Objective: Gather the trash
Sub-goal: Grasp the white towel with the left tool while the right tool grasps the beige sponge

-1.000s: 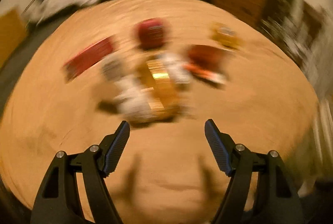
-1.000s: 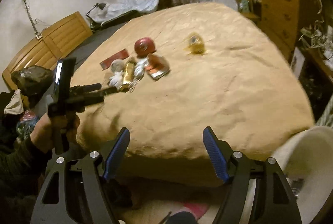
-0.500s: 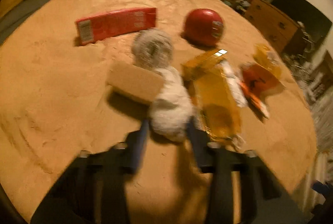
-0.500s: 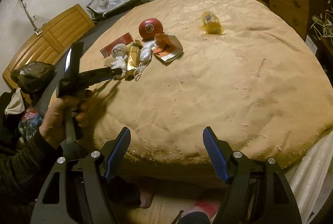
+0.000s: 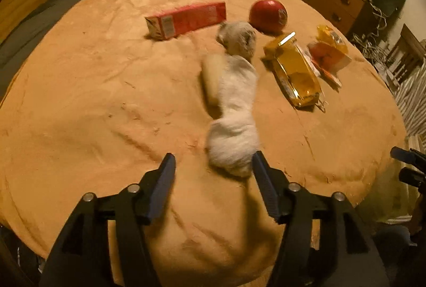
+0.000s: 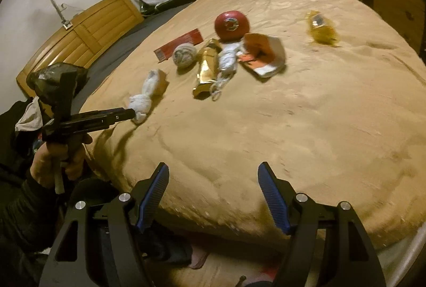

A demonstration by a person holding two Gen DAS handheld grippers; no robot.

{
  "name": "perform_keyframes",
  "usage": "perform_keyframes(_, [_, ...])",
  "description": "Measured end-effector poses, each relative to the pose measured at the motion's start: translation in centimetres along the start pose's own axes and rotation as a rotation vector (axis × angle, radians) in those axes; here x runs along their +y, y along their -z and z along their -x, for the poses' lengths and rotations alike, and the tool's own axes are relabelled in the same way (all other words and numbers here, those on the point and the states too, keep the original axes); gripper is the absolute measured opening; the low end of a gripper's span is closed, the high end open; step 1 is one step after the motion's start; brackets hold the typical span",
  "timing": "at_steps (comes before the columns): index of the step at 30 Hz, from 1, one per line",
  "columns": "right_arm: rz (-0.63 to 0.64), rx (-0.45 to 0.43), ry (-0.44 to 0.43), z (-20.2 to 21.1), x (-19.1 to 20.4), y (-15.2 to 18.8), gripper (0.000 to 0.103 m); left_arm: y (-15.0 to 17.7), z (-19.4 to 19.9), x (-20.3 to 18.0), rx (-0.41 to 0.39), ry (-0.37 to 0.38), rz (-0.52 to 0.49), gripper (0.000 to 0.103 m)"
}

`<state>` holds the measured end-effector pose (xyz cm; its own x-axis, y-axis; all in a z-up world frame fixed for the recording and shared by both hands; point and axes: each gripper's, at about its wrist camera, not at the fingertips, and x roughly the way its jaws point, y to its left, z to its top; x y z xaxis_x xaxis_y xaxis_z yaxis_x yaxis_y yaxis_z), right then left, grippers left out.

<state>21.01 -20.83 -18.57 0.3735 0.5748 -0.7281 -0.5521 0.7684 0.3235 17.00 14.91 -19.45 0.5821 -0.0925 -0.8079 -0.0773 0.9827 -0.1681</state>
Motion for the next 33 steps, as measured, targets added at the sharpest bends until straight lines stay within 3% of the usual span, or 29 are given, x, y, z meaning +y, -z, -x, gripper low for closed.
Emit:
perform_keyframes(4, [0.027,-0.001,-0.020,-2.4,1.8,-2.5,0.069,-0.4,0.3,-0.4,-0.041,0.000,0.013,0.066])
perform_keyframes(7, [0.053,-0.010,-0.031,-4.0,3.3,-4.6,0.054,-1.2,-0.1,-1.4,-0.075,-0.033,0.004,0.068])
perform_keyframes(10, [0.083,-0.010,-0.030,-6.2,4.8,-6.7,0.052,-1.5,-1.2,-2.1,-0.069,-0.061,-0.018,0.068])
perform_keyframes(12, [0.093,-0.006,-0.042,-7.5,5.8,-7.9,0.051,-1.5,-2.4,-2.1,-0.049,-0.078,-0.025,0.054])
perform_keyframes(13, [0.097,-0.004,-0.050,-8.2,6.3,-8.4,0.051,-1.4,-2.7,-1.8,-0.033,-0.052,-0.018,0.038])
perform_keyframes(19, [0.089,0.003,-0.115,-10.4,8.3,-10.4,0.051,-0.1,-0.3,0.0,-0.014,0.044,-0.066,0.035])
perform_keyframes(22, [0.011,0.032,-0.198,-12.1,8.3,-11.6,0.051,0.9,0.4,0.8,0.008,0.065,-0.095,0.035])
perform_keyframes(25, [-0.066,0.085,-0.217,-14.7,8.4,-12.7,0.051,1.5,0.3,1.5,0.011,0.062,-0.068,0.035])
perform_keyframes(30, [-0.237,0.139,-0.295,-18.7,8.4,-13.4,0.051,1.8,1.0,1.8,-0.047,-0.084,-0.049,0.035])
perform_keyframes(33, [-0.268,0.158,-0.247,-20.5,8.9,-13.9,0.052,1.7,0.5,2.3,-0.037,-0.105,-0.037,0.038])
